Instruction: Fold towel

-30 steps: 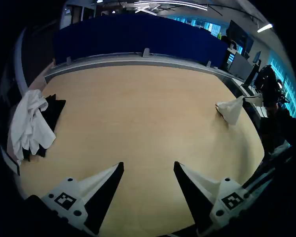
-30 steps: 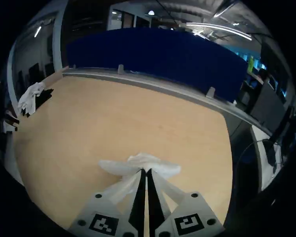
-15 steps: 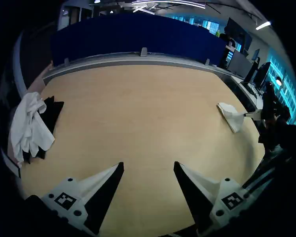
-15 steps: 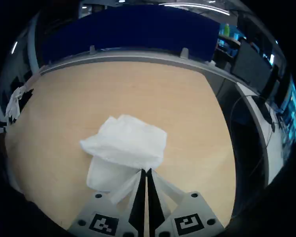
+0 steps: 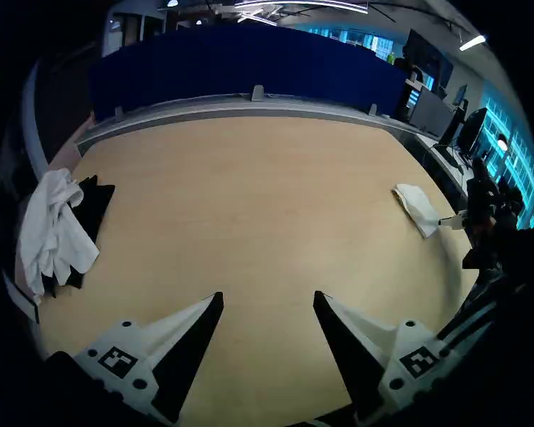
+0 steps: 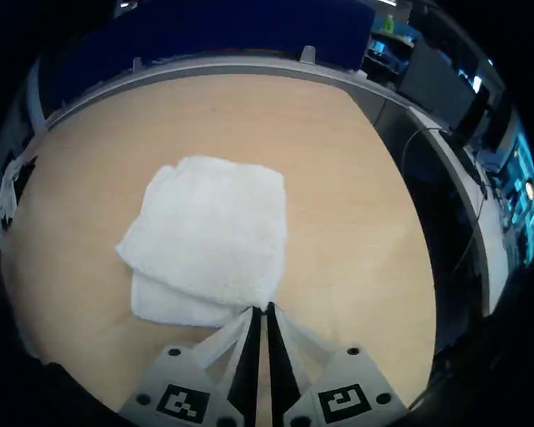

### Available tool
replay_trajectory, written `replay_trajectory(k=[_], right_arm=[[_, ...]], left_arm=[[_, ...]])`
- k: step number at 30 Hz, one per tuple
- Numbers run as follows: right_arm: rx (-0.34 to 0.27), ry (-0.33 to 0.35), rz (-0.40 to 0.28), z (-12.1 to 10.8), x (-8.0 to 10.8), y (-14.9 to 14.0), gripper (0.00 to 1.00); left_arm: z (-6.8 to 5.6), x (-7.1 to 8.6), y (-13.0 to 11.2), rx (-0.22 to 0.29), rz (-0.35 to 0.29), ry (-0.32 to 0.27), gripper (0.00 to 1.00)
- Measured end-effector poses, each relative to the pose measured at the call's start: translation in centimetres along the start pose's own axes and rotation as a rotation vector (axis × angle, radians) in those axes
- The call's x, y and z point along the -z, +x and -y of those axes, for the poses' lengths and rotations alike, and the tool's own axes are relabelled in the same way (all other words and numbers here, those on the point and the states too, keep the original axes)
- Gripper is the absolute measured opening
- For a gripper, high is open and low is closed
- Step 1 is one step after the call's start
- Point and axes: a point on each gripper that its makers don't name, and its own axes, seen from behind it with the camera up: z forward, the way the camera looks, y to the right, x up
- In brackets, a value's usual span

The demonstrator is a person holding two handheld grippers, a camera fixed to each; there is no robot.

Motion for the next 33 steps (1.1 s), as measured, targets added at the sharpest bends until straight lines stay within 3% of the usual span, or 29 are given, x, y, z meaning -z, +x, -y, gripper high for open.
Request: replay_trajectory(k=[6, 10, 12, 16, 18, 26, 33], right_arm=[[0.002, -0.025, 0.005, -0.4, 0.0, -0.5, 0.13], [-0.002, -0.031, 0.002, -0.4, 0.3, -0.7, 0.28], [-0.004, -0.03, -0.009, -0.2, 0.6, -0.7, 0.38], [-0.007, -0.029, -0.048, 0.2, 1.4, -0.1, 0.72], [-0.006, -0.032, -0.063, 0.3, 1.8, 0.1, 0.8], [0.001, -0.04, -0.098, 0.5, 2.4, 0.8, 0.83], [-0.023, 0.032, -0.171, 3.9, 2.6, 3.9, 0.83]], left_arm=[[0.1, 0.0, -0.1, -0.002, 0.002, 0.0, 0.94], [0.2, 0.0, -0.1, -0.005, 0.002, 0.001, 0.94], [0.2, 0.0, -0.1, -0.007, 0.002, 0.001, 0.94], [0.2, 0.0, -0.1, -0.009, 0.003, 0.0, 0.94], [0.2, 0.0, 0.0, -0.011, 0.002, -0.002, 0.94], [-0.1, 0.0, 0.2, -0.024, 0.001, -0.006, 0.94], [-0.1, 0.0, 0.1, -0.024, 0.001, -0.003, 0.94]])
